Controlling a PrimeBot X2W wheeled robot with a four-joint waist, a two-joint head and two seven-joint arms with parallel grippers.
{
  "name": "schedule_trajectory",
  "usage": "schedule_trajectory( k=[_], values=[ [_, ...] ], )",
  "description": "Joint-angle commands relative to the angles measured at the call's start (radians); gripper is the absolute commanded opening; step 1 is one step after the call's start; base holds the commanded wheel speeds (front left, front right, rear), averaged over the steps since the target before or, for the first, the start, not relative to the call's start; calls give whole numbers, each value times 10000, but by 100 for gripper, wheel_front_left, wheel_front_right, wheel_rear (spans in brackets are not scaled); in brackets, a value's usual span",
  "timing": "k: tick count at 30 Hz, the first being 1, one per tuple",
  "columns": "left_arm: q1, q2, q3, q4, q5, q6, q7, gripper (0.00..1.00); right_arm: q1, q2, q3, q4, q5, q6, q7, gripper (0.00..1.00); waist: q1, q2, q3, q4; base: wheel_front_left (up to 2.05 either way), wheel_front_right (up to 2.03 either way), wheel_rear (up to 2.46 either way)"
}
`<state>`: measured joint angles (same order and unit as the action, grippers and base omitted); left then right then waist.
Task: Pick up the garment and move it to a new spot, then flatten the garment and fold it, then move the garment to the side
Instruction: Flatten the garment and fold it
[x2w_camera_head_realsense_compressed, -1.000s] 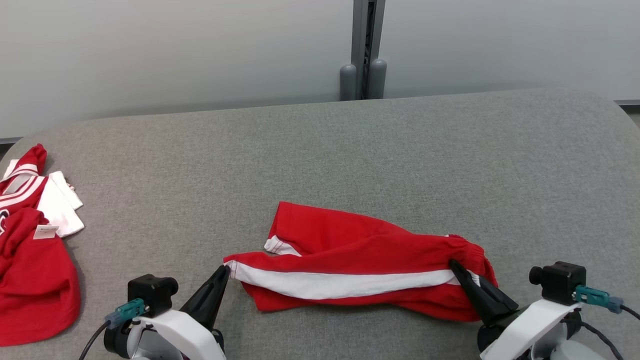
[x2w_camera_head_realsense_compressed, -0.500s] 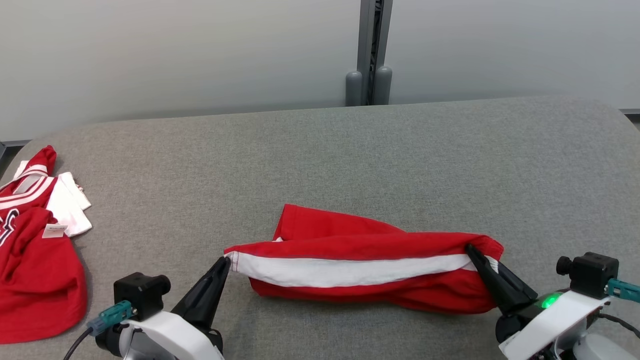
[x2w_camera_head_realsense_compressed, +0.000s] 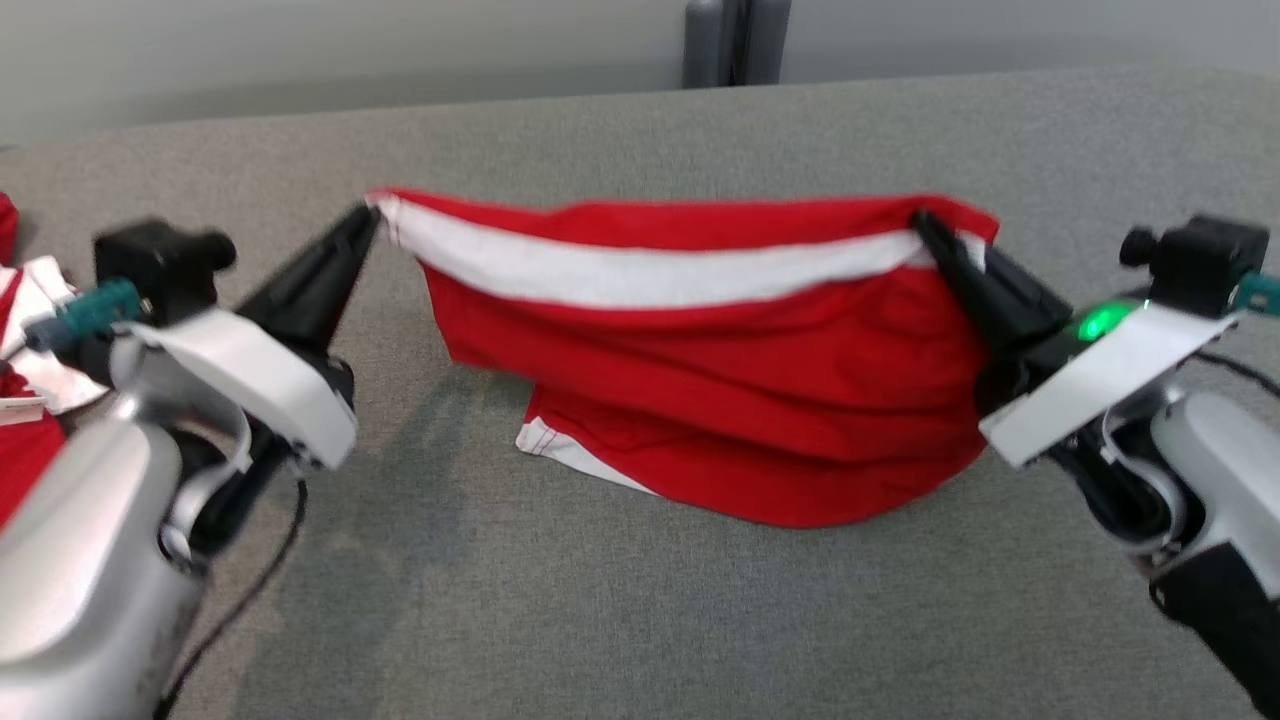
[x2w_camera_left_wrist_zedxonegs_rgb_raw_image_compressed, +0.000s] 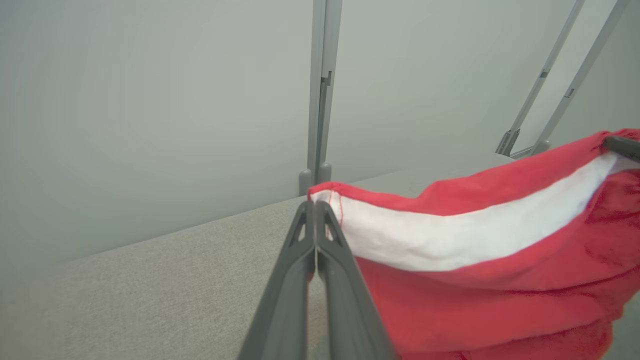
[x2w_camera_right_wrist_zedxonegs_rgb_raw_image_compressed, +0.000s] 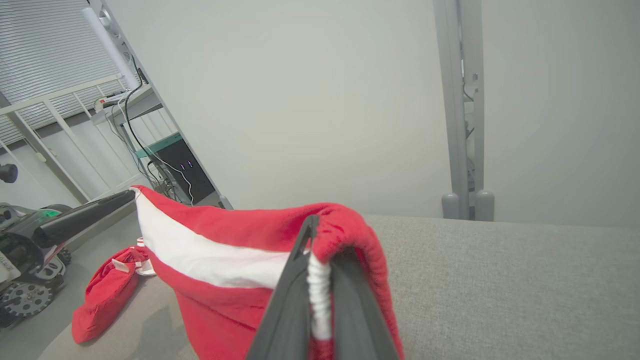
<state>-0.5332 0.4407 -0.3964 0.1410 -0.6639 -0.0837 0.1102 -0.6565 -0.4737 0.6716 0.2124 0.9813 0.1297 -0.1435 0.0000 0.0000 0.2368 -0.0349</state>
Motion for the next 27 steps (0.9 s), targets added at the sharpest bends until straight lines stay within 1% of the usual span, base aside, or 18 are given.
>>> schedule_trajectory(
  k=[1,6,12,13,17,19,23,27],
  values=[
    [-680,80,109,200,17,-108,50,0,-531,19,-29,132,110,21,90,0,0,0,1007,-58,0,0,0],
    [-3504,286,111,1405,-101,-390,209,0,-2938,294,77,635,679,21,365,0,0,0,2381,-97,0,0,0],
    [-6886,377,-425,2670,14,-473,88,0,-5899,487,139,1441,1062,21,300,0,0,0,3856,6,0,0,0],
    [-6886,377,-425,2670,14,-473,88,0,-5899,487,139,1441,1062,21,300,0,0,0,3856,6,0,0,0],
    [-8899,489,-870,3620,10,-472,-286,0,-7686,673,376,2045,1263,22,344,0,0,0,4529,37,0,0,0],
    [-9712,416,-967,4144,30,-474,-626,0,-8507,657,524,2396,1265,21,262,0,0,0,4744,89,0,0,0],
    [-11266,352,-945,5225,152,-474,-1395,0,-10018,756,558,3005,1463,21,-222,0,0,0,5033,204,0,0,0],
    [-12508,206,-922,6176,253,-472,-2179,0,-11067,846,444,3441,1679,12,-825,0,0,0,5126,281,0,0,0]
  ],
)
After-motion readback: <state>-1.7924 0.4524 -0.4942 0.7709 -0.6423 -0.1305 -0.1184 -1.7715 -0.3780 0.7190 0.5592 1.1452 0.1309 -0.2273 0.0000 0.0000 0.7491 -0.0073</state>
